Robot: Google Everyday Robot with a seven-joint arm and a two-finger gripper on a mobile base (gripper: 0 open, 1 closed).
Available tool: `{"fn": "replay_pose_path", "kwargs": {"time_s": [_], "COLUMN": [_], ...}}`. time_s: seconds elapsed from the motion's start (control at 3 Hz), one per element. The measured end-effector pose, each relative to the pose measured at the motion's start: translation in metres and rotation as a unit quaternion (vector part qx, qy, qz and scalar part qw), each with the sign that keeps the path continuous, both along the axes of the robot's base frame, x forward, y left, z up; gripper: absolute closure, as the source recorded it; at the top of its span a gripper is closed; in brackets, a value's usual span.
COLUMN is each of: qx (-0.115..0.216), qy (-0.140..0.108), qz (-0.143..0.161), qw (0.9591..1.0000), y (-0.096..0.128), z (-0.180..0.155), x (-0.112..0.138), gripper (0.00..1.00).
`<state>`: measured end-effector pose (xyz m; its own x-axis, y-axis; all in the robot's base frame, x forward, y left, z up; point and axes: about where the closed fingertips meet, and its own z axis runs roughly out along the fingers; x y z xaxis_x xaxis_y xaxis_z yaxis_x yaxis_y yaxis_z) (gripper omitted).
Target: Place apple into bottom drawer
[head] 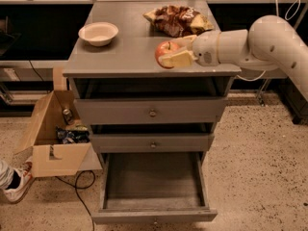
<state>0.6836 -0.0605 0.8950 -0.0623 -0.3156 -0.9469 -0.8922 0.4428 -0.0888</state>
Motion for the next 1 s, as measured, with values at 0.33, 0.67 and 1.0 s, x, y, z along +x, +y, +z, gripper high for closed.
{"fn": "replay_pose_path", "kwargs": {"time_s": [0.33,0.67,1.0], "qx": [-0.021,-0.038,-0.070], "qy": [0.055,0.098,0.142], "qz": [0.003,-0.018,-0.018], "qw": [0.9982,0.9943,0.9872], "y": [-0.025,-0.047,-0.051], "z": [-0.050,-0.099,-0.166], "x": [-0.052,-0.091,-0.121], "gripper": [1.00,1.00,1.00]}}
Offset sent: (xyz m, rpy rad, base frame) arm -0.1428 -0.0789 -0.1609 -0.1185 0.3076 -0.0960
